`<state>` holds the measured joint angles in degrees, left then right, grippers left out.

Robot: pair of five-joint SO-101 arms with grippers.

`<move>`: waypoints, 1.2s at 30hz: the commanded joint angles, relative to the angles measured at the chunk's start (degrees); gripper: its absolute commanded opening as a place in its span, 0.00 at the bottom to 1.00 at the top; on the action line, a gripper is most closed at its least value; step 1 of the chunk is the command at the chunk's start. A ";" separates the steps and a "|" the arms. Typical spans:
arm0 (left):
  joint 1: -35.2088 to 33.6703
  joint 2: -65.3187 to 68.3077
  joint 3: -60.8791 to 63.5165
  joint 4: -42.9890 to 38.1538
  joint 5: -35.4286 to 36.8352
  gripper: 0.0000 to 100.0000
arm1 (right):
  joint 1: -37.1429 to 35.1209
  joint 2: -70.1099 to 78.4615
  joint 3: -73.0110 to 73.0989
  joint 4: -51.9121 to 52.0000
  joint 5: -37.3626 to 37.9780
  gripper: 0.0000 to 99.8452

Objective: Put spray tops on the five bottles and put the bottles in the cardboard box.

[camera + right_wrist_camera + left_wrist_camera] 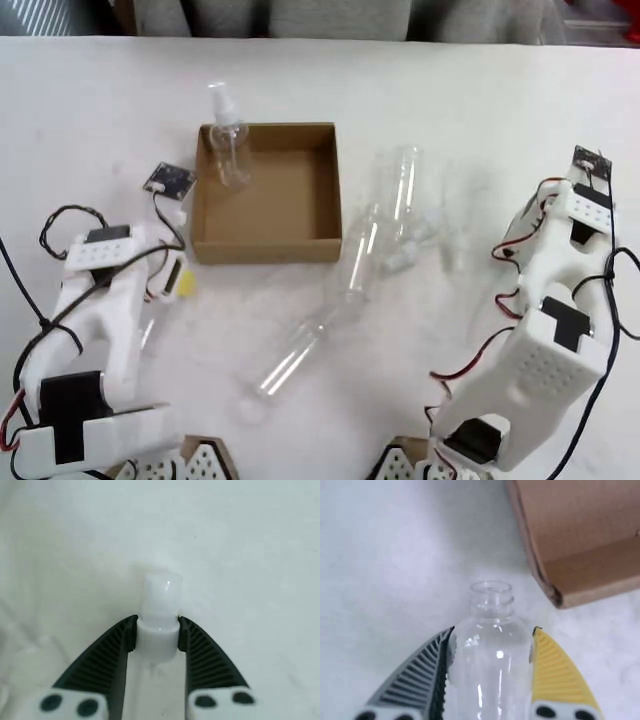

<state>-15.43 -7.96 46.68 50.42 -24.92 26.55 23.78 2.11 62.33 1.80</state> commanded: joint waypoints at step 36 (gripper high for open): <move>-0.57 -5.32 -0.70 -0.44 2.73 0.11 | -18.15 -58.68 14.95 12.18 0.53 0.02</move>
<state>-15.43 -9.01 46.68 50.42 -23.43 10.64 -29.23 18.11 76.92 1.80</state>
